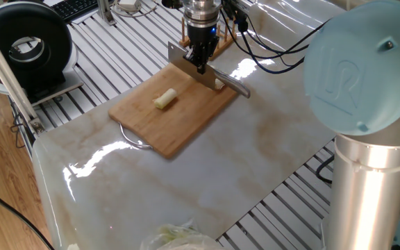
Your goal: Chop the scallions
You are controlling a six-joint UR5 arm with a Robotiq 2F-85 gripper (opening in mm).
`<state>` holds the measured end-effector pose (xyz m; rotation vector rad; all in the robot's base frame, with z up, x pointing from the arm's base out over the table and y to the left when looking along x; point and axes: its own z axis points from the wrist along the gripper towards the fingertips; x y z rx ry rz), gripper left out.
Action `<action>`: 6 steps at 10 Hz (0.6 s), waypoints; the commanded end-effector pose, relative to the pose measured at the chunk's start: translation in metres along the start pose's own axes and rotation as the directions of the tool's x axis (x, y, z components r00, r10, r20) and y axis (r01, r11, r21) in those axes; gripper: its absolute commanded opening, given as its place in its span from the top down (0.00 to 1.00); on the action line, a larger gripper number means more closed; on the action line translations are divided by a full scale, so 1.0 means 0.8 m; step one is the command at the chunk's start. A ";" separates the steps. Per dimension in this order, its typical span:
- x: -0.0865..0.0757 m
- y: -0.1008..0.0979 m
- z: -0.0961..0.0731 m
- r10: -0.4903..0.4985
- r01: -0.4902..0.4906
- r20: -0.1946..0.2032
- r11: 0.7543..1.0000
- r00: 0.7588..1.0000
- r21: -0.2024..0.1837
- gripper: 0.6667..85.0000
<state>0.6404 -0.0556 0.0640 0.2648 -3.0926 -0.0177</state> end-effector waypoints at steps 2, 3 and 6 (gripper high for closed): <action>0.000 0.015 -0.006 0.023 -0.023 -0.013 0.999 1.000 -0.038 0.99; 0.000 0.021 -0.012 0.028 -0.029 -0.022 0.999 0.999 -0.041 0.99; -0.006 0.044 -0.037 0.036 -0.038 -0.040 0.998 0.999 -0.050 0.99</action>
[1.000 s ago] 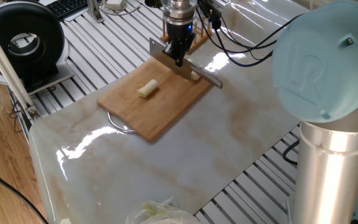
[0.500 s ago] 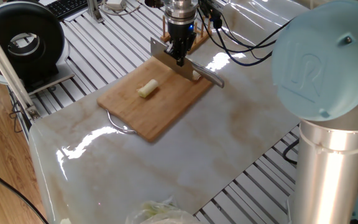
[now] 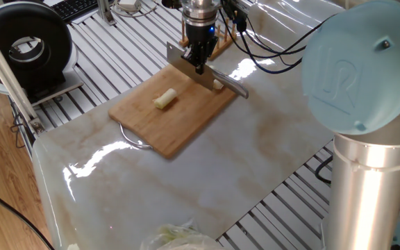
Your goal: Chop the scallions
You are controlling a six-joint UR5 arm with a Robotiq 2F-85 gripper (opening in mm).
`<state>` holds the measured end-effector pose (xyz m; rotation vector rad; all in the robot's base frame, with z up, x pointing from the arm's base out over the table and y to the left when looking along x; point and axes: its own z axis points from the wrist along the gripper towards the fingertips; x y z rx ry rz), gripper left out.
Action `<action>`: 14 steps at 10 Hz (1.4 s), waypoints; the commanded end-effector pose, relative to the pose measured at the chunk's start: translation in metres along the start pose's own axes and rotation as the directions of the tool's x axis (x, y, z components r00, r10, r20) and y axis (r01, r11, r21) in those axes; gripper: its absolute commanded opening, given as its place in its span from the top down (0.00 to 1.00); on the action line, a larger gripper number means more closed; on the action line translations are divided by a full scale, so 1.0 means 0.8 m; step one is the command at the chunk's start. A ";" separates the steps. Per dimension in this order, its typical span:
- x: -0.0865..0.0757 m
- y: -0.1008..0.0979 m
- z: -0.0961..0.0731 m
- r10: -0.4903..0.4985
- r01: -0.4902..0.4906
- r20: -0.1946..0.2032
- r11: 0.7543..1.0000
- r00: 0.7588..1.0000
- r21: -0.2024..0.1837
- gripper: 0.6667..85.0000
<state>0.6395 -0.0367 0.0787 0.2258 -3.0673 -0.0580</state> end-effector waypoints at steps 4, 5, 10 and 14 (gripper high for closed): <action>-0.017 0.102 -0.047 0.007 -0.007 -0.006 0.997 1.000 -0.075 0.99; -0.018 0.119 -0.047 0.009 -0.010 -0.006 0.997 1.000 -0.081 0.99; -0.009 0.182 -0.025 -0.044 0.043 -0.014 0.994 0.999 -0.105 0.99; 0.006 0.195 0.013 -0.112 0.107 -0.042 0.988 0.993 -0.107 0.99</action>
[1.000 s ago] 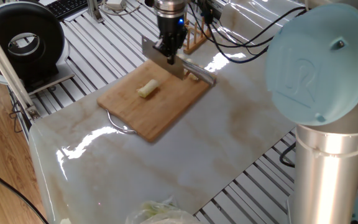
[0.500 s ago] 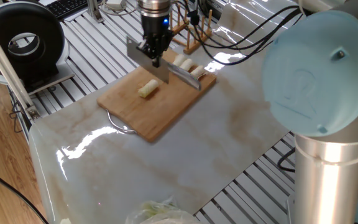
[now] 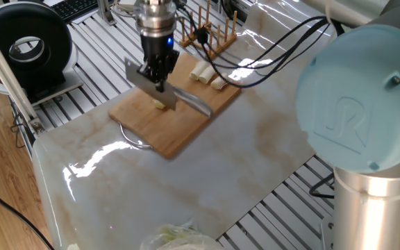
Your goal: Chop the scallions
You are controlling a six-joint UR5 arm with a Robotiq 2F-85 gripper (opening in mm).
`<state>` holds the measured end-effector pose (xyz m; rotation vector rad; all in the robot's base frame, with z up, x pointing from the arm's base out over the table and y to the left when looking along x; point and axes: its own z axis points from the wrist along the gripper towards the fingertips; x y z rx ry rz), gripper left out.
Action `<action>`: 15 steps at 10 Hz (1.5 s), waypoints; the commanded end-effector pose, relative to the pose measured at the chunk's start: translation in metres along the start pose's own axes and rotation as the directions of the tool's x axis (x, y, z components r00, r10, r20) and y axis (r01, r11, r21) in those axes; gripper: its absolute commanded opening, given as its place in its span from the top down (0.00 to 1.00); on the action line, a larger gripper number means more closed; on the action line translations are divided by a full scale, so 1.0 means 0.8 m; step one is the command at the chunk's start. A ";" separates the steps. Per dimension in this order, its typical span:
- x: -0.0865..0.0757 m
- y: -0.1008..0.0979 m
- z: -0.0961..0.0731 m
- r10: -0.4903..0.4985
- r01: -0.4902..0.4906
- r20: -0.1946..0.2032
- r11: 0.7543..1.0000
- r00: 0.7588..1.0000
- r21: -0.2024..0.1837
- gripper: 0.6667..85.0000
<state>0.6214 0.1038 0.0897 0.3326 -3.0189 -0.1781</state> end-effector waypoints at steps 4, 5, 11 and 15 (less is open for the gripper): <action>0.026 0.006 0.033 0.016 -0.014 -0.078 1.000 0.997 0.016 0.99; 0.026 0.003 0.034 0.029 -0.027 -0.080 0.999 0.996 0.022 0.99; 0.020 -0.009 0.033 -0.043 0.045 -0.077 0.999 0.996 0.020 0.99; 0.029 -0.033 0.027 -0.220 0.231 -0.121 0.969 0.968 0.084 0.99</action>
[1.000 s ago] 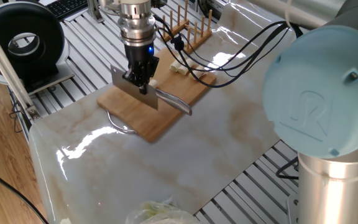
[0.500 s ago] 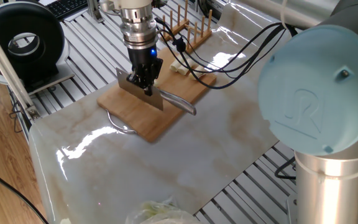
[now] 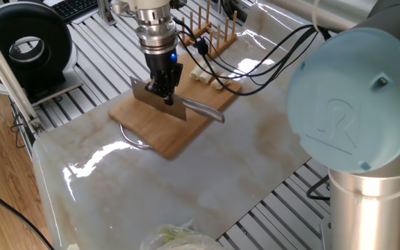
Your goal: Chop the scallions
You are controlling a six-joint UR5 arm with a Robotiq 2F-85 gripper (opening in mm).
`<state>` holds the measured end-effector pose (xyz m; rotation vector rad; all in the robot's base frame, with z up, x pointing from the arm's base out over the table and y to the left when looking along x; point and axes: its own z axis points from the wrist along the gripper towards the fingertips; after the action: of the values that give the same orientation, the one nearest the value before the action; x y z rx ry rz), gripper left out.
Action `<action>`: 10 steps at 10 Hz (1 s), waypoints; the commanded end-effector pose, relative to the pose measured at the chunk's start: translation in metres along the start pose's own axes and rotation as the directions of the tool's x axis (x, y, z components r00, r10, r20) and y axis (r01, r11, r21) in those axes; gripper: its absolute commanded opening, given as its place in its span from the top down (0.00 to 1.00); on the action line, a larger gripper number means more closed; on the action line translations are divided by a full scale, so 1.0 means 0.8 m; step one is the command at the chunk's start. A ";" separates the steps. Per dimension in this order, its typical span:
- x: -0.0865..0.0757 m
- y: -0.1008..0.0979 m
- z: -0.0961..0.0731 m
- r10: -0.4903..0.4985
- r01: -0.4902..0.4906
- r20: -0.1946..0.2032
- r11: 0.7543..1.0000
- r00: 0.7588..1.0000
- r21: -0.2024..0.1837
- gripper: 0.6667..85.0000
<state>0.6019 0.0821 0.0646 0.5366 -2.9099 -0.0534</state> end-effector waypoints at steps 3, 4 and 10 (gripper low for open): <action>0.006 -0.016 -0.003 -0.160 0.160 -0.023 0.986 0.987 0.045 0.99; 0.005 -0.020 -0.003 -0.168 0.169 -0.022 0.984 0.985 0.048 0.99; 0.006 -0.046 -0.006 -0.288 0.289 -0.033 0.955 0.957 0.061 0.99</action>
<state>0.6092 0.0515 0.0671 0.8936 -2.8135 0.0116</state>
